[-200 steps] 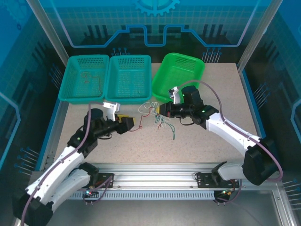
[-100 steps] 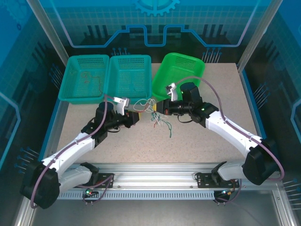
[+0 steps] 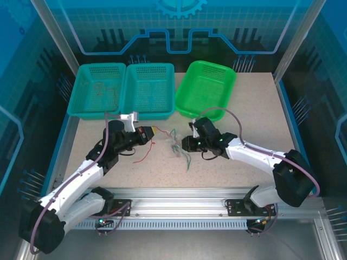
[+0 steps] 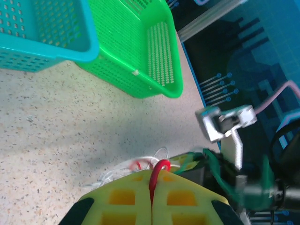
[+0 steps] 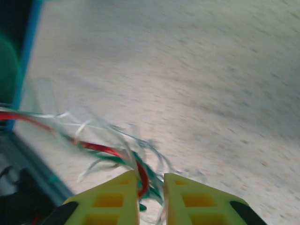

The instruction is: Untangle the cables

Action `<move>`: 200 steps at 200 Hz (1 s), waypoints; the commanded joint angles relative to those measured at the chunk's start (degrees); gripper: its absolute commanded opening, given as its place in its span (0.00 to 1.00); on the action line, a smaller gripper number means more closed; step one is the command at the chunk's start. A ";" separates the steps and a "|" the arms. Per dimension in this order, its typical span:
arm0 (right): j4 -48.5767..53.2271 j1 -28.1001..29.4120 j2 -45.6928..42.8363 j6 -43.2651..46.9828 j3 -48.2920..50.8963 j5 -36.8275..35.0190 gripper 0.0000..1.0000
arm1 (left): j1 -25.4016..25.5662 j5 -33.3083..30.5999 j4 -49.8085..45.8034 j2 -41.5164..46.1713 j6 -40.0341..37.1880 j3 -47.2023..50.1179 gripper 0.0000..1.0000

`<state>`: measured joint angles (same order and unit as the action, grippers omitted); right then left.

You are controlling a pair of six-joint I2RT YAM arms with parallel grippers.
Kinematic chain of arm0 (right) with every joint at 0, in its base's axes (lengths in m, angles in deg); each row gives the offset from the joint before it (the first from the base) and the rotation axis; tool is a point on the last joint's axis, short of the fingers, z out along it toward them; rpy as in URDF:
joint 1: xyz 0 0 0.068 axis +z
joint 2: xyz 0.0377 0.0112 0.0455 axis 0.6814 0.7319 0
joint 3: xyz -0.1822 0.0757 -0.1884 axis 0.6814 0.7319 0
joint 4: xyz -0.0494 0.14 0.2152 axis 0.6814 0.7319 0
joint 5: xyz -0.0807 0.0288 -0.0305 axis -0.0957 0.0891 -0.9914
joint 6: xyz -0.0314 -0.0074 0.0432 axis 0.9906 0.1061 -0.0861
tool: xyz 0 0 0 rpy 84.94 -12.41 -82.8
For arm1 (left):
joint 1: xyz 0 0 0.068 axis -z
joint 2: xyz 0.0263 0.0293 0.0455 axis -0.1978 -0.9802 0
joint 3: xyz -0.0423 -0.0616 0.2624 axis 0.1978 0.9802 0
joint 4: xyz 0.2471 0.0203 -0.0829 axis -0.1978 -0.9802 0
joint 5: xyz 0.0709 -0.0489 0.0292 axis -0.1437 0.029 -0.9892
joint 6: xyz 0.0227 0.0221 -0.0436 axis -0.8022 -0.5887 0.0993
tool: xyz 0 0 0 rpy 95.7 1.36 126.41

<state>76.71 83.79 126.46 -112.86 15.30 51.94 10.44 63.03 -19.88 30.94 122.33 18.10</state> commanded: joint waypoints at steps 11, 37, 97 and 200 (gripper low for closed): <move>7.21 1.87 1.72 5.36 0.77 -4.80 0.20 | -0.98 -1.21 5.34 0.19 3.42 1.07 0.00; 5.40 3.34 0.54 6.41 -1.18 -0.74 0.26 | -0.39 -3.09 1.87 -0.66 2.48 1.11 0.00; -13.75 8.98 2.93 15.34 -2.80 -7.44 0.78 | -0.18 -2.58 -0.07 0.28 2.62 1.19 0.00; -13.78 5.66 24.47 16.09 -11.09 -14.72 0.24 | -7.86 -5.73 -20.77 13.74 4.74 -8.51 0.00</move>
<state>58.50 92.12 150.65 -94.42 3.10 40.11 8.45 59.54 -33.21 40.45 124.69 15.67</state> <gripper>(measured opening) 0.267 0.061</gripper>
